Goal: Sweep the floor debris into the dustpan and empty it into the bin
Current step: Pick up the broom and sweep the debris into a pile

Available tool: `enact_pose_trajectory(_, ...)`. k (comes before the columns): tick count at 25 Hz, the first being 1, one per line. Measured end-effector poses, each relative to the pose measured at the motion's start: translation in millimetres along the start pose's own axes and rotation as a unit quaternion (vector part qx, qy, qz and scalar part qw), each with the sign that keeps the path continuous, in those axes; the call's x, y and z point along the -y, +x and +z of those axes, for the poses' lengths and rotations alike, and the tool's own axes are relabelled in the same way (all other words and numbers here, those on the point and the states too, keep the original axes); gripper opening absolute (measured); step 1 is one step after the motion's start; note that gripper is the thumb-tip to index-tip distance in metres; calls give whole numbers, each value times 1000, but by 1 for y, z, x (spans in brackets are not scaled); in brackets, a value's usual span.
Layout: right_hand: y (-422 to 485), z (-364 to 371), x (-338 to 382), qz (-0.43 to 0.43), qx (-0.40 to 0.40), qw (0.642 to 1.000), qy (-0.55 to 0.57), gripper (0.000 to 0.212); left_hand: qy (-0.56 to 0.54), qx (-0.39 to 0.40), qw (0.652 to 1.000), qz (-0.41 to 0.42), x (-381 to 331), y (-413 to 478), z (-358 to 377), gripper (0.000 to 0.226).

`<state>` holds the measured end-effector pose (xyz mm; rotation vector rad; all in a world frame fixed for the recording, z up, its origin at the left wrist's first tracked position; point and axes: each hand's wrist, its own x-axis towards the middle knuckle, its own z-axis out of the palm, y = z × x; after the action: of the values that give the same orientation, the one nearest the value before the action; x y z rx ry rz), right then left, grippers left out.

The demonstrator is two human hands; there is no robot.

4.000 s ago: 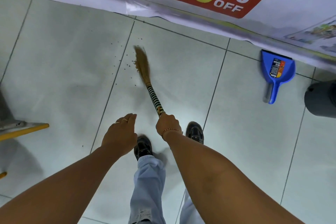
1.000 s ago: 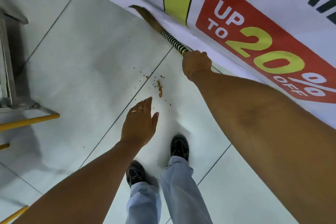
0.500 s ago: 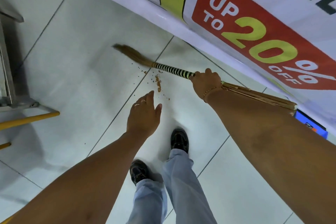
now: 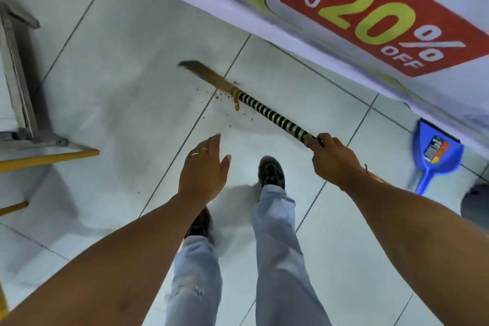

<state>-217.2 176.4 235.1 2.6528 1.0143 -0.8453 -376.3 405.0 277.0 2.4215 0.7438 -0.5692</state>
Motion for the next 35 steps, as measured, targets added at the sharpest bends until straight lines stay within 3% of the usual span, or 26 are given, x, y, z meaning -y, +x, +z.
enact_pose_trajectory(5,-60,54,146,31,94,984,146,48,40,-11,998,56,74,-57,1,52)
enact_pose_trajectory(9,-43,68,268,49,200,953,224,41,63,-11,996,61,133,-82,-3,48)
enact_pose_trajectory(11,-23,62,297,91,213,932,279,37,73,-13,996,51,150,-84,-6,48)
enact_pose_trajectory(19,12,70,270,311,164,806,475,35,83,4,995,50,156,-73,3,51)
enact_pose_trajectory(23,-1,84,248,351,145,780,496,34,73,10,995,66,143,-76,10,50)
enact_pose_trajectory(26,-20,83,236,344,135,810,455,35,83,8,993,79,135,-82,13,48)
enact_pose_trajectory(29,-55,82,231,281,91,870,395,41,90,5,992,84,131,-84,13,48)
enact_pose_trajectory(33,-104,96,231,213,16,907,362,45,92,4,992,83,121,-86,19,48)
enact_pose_trajectory(35,-111,104,238,162,15,928,334,45,95,5,992,88,120,-86,18,48)
